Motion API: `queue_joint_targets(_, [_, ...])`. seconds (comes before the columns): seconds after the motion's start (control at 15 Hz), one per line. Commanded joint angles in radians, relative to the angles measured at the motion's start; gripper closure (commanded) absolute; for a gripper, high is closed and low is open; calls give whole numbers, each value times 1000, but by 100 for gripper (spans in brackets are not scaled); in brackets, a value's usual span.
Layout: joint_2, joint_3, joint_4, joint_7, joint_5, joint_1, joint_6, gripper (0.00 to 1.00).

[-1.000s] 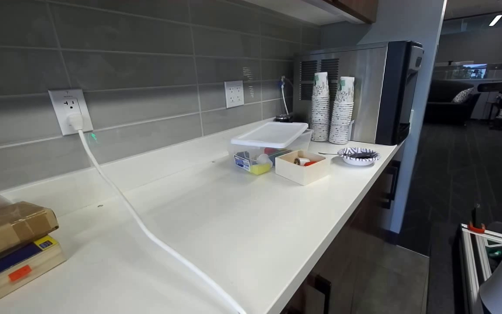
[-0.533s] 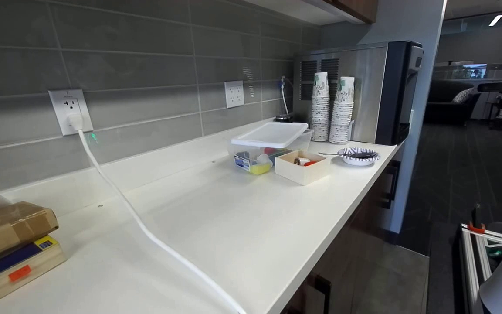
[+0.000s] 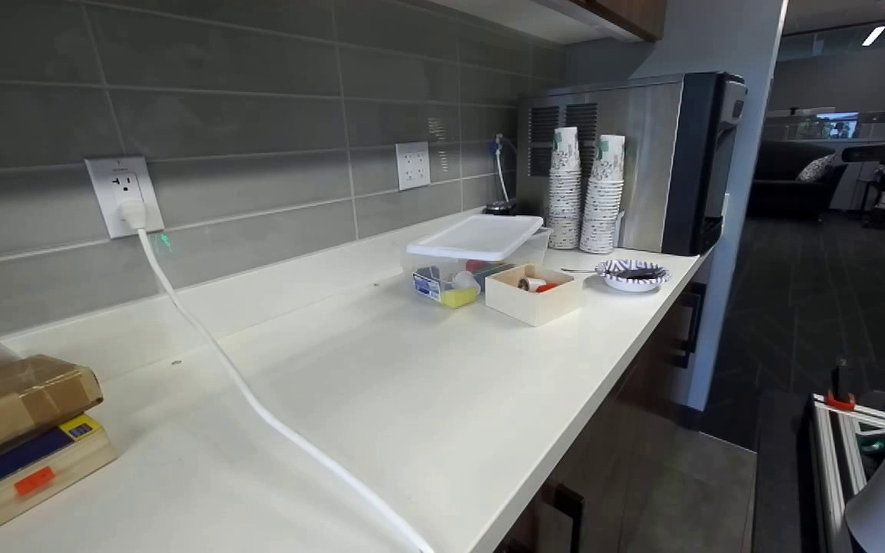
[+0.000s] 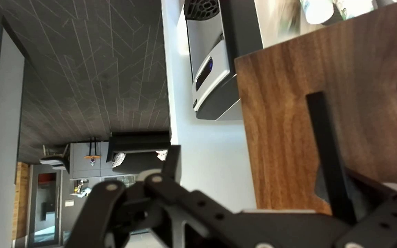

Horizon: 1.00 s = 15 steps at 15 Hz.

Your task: Open and close the cabinet

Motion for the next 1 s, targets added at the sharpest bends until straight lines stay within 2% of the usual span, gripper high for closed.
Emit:
queue_joint_targets(0.0, [-2,22,-15,-7,-5,-4,8,0])
queue_joint_targets(0.33, [45,21,13,-39,-3,28,66,0])
queue_joint_targets(0.93, [199,-12,76,-108,13,40,254,0])
